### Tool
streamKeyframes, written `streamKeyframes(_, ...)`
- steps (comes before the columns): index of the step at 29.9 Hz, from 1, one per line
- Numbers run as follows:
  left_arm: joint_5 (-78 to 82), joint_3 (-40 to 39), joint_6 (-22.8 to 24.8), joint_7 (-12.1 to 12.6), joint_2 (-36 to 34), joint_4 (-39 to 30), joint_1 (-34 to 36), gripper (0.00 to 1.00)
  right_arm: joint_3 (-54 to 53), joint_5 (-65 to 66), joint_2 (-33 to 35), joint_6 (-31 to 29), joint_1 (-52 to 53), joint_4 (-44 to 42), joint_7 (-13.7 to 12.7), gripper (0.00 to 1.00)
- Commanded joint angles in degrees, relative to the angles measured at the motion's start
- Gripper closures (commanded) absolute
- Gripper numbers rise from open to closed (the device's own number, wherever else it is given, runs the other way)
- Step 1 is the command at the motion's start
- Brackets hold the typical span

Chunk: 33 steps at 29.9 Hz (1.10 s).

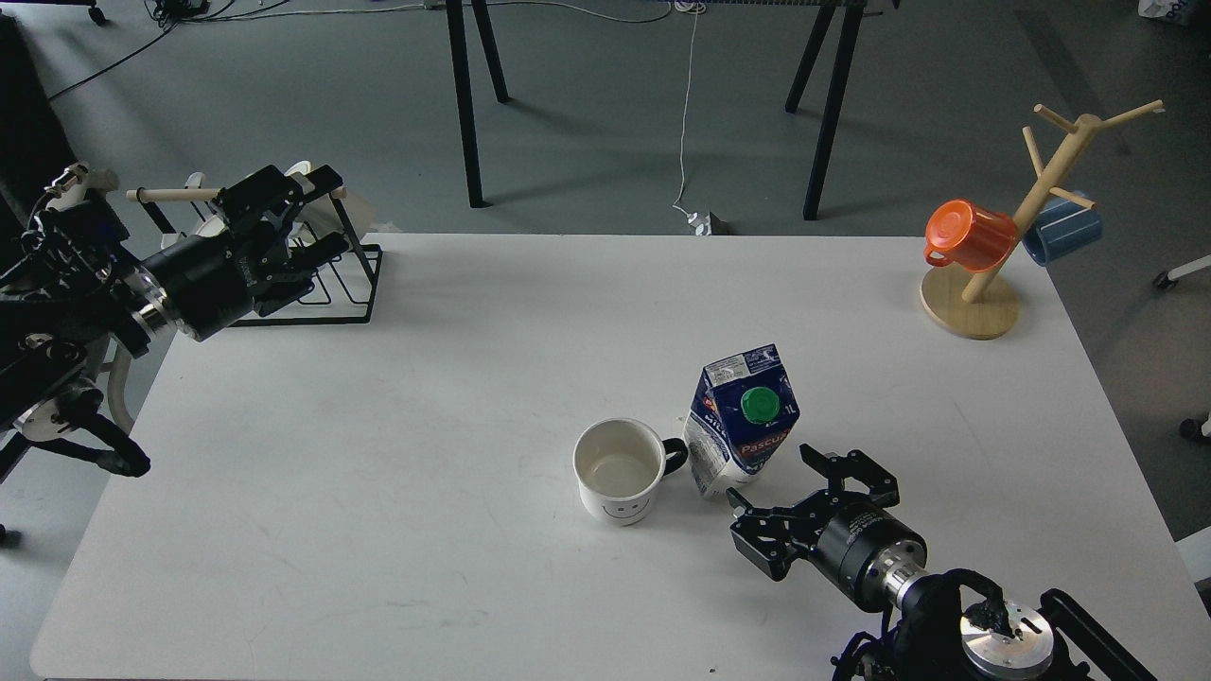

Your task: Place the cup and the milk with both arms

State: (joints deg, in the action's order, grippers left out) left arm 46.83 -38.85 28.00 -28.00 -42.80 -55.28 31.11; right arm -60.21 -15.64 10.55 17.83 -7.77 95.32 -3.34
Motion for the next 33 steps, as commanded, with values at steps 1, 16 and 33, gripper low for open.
streamKeyframes(1, -0.1, -0.1, 0.0, 0.0, 0.0, 0.0, 0.0, 0.01, -0.4, 0.0, 0.5, -0.2, -2.3, 0.7, -0.1, 0.03)
streamKeyframes(16, -0.4, -0.4, 0.0, 0.0, 0.0, 1.0, 0.0, 0.01, -12.2, -0.3, 18.0, -13.1, -12.4, 3.9, -2.4, 0.02)
streamKeyframes(33, -14.5, -1.0, 0.0, 0.0, 1.1, 5.8, 0.0, 0.01, -23.8, -0.3, 27.0, -43.3, 6.7, -12.7, -13.4, 0.02)
